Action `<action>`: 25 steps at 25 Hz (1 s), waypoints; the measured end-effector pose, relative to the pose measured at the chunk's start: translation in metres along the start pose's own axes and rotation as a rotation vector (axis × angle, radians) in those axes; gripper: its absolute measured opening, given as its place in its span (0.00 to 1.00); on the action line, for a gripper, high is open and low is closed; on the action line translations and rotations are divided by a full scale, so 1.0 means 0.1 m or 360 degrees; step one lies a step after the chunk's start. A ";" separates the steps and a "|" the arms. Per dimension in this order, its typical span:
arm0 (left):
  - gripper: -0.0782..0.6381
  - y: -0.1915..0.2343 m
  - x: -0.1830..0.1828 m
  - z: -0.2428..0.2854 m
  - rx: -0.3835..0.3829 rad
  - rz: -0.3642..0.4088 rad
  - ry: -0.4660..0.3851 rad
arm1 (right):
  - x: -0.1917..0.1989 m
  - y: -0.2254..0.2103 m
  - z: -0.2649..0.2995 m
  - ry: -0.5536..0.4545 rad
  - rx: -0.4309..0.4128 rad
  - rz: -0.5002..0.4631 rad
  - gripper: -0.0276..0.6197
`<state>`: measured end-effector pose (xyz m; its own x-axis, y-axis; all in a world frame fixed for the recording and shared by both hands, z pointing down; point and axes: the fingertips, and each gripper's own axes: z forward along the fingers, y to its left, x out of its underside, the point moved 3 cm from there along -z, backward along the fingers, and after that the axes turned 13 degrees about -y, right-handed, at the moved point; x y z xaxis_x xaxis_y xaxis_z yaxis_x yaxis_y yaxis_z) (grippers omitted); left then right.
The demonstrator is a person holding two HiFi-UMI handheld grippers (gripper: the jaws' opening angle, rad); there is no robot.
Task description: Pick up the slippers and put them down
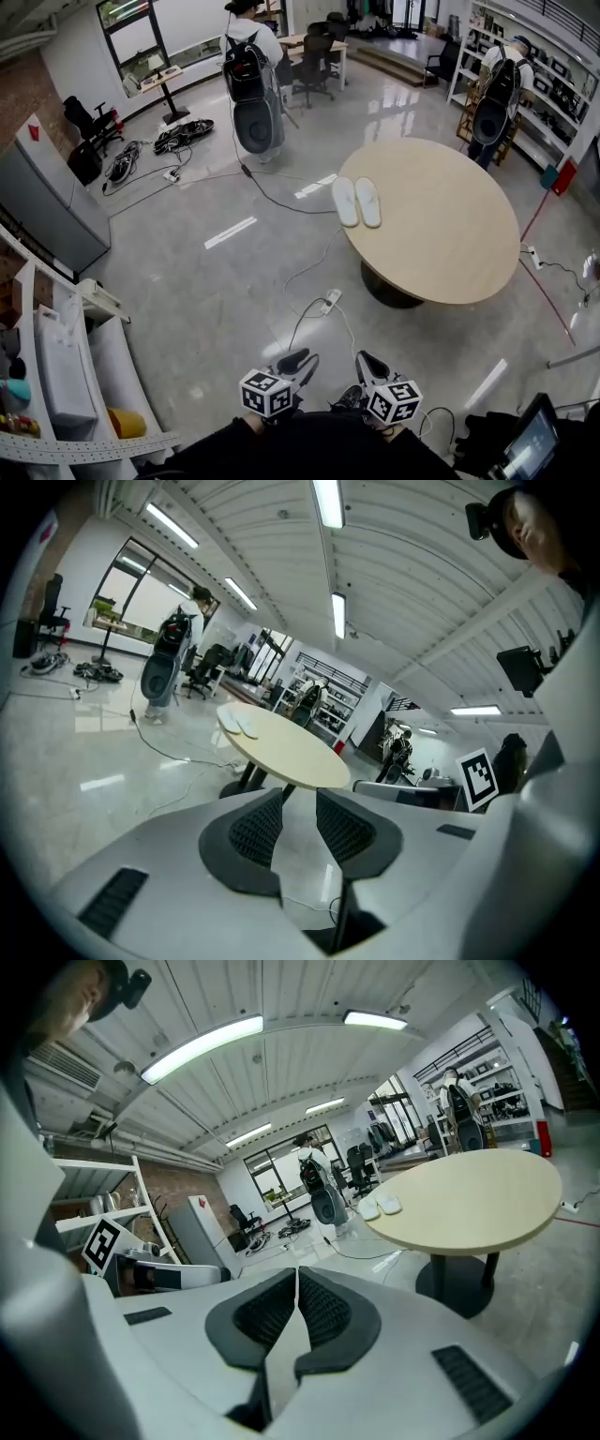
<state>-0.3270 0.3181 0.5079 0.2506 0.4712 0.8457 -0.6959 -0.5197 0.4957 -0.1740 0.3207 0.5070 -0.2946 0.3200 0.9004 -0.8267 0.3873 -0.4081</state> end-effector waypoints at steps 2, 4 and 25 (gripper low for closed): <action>0.26 -0.12 -0.09 0.27 -0.0003 0.0026 -0.0016 | -0.18 -0.21 0.09 -0.0016 -0.0041 -0.0003 0.08; 0.26 -0.24 -0.13 0.50 0.0008 0.0055 -0.0008 | -0.31 -0.40 0.15 -0.0023 -0.0075 0.0005 0.08; 0.26 0.13 -0.43 2.29 0.0022 0.0052 0.0081 | -0.83 -1.96 0.91 -0.0022 0.0121 0.0093 0.08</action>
<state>-0.1927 0.1279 0.5233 0.1930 0.4892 0.8505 -0.6938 -0.5449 0.4709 -0.0315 0.1394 0.5260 -0.3497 0.3280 0.8776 -0.8417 0.3013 -0.4480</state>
